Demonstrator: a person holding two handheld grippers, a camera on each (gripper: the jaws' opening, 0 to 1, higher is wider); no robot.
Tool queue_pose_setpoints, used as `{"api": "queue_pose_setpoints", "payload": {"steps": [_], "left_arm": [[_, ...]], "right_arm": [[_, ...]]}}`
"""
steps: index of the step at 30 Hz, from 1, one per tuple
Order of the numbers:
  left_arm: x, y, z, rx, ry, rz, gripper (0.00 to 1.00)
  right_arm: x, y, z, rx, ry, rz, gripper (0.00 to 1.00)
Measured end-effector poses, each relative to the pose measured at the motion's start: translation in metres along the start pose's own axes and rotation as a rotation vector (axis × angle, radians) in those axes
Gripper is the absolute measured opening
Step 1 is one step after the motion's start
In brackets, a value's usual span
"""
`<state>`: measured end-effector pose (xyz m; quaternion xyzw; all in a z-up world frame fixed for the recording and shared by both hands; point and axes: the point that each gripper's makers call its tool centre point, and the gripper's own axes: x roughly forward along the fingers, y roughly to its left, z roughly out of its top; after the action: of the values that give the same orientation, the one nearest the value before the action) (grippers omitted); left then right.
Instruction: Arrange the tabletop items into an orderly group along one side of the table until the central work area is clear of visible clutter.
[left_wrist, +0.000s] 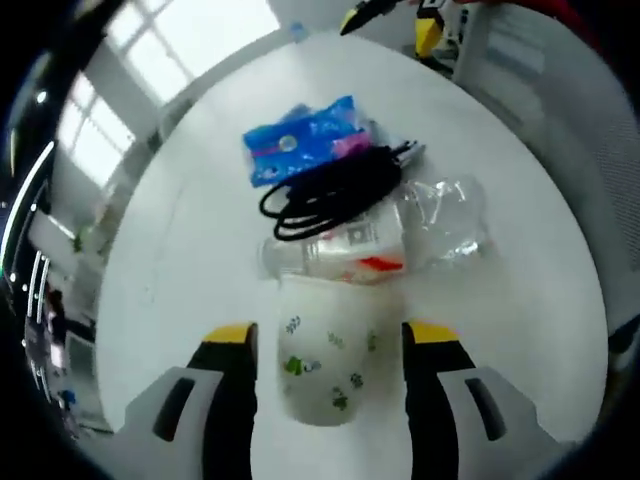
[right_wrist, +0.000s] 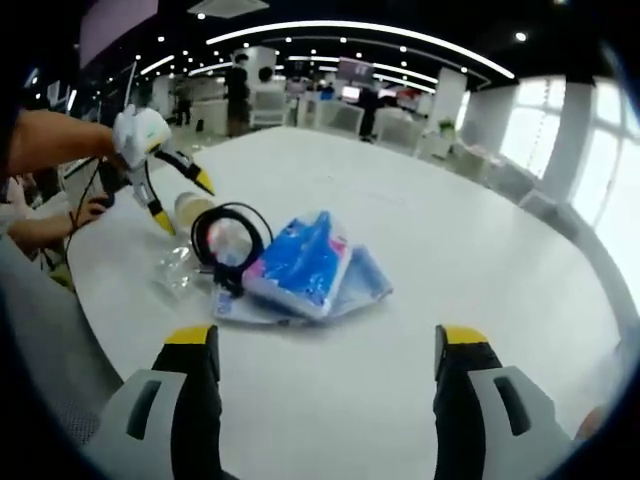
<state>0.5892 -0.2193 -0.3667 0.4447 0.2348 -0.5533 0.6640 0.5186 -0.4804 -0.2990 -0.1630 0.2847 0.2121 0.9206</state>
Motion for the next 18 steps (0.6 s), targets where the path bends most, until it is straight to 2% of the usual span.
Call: {"api": "queue_pose_setpoints", "payload": {"steps": [9,18], "left_arm": [[0.009,-0.005,0.006,0.072,0.024,-0.058,0.49],[0.013,-0.008,0.007,0.091,0.04,-0.083,0.45]], "right_arm": [[-0.001,-0.002,0.001,0.008,-0.006,-0.006,0.87],[-0.001,-0.002,0.001,0.013,-0.011,-0.006,0.87]]}}
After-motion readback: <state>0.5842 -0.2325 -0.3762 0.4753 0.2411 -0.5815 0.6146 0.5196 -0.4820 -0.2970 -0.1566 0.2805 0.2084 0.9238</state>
